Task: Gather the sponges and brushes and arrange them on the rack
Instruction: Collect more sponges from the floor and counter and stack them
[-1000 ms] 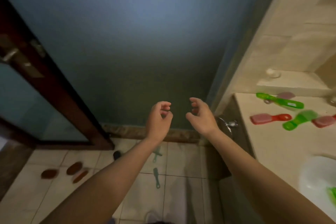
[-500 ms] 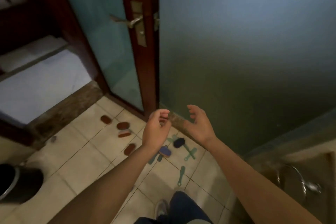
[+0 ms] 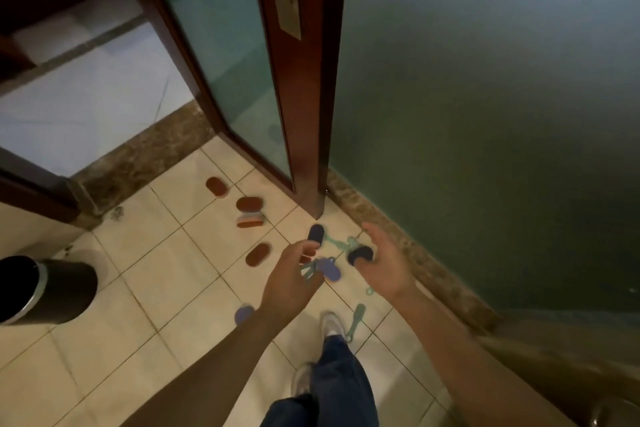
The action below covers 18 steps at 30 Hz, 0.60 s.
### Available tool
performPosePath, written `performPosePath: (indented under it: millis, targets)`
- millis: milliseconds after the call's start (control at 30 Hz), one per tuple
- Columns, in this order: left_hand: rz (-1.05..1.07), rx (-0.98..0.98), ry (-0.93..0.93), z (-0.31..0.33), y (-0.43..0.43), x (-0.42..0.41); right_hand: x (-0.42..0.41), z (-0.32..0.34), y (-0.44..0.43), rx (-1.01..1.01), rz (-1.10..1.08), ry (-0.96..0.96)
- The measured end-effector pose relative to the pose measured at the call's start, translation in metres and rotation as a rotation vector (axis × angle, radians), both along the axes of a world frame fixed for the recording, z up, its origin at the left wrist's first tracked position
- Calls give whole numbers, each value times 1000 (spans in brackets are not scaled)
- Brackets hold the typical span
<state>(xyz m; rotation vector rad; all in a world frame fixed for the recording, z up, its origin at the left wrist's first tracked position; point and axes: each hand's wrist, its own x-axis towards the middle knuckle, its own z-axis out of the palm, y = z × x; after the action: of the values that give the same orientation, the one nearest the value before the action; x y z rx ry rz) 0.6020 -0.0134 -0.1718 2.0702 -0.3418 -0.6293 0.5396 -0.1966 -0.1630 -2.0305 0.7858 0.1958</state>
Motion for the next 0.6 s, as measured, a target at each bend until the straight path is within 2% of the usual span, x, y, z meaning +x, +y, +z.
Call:
performPosePath:
  millis: [333,600]
  targets:
    - [-137,103,90,-248,-64,29,15,-242,-53,6,25,45]
    - [-396,229,-23,-452,-89,53,18,-439,-74,-51,42,66]
